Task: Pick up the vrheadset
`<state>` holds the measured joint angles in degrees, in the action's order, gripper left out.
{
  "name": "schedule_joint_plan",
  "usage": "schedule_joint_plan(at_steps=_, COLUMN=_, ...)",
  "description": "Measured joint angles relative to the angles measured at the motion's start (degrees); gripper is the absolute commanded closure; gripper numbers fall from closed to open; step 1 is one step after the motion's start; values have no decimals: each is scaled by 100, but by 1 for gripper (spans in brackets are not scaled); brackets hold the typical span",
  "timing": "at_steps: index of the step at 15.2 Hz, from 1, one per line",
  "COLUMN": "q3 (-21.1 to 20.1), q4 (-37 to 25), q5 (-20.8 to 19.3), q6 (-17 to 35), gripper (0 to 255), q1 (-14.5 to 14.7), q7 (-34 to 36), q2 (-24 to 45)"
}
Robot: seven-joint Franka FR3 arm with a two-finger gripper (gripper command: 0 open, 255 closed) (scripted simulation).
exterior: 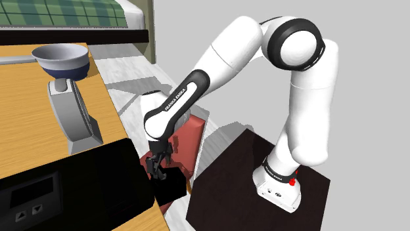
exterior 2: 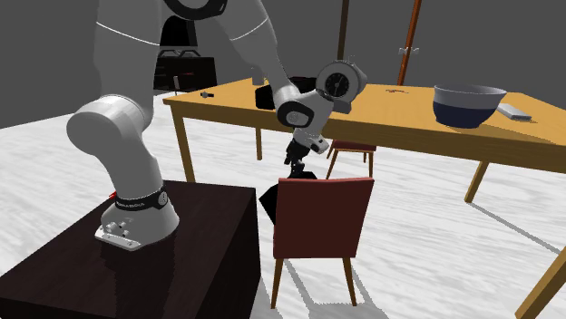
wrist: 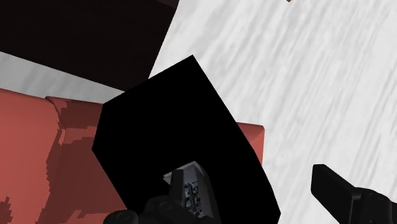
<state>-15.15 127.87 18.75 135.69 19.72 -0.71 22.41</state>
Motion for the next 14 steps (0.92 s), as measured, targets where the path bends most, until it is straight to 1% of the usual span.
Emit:
schedule_joint_plan(at_steps=2, q3=-17, q4=-127, q5=-7, q6=70, gripper=0, q1=48, q7=-4, q2=249)
schedule_joint_plan(at_steps=9, q3=2, q4=-216, q5=-14, q6=473, gripper=0, q1=105, q7=-92, q2=766)
schedule_joint_plan(at_steps=10, q3=6, q4=-234, q5=-18, q6=489, gripper=255, q1=108, q7=-96, q2=799)
schedule_joint_plan(at_steps=14, q3=13, q4=-251, q5=-22, q6=507, gripper=255, q1=106, q7=-102, q2=819)
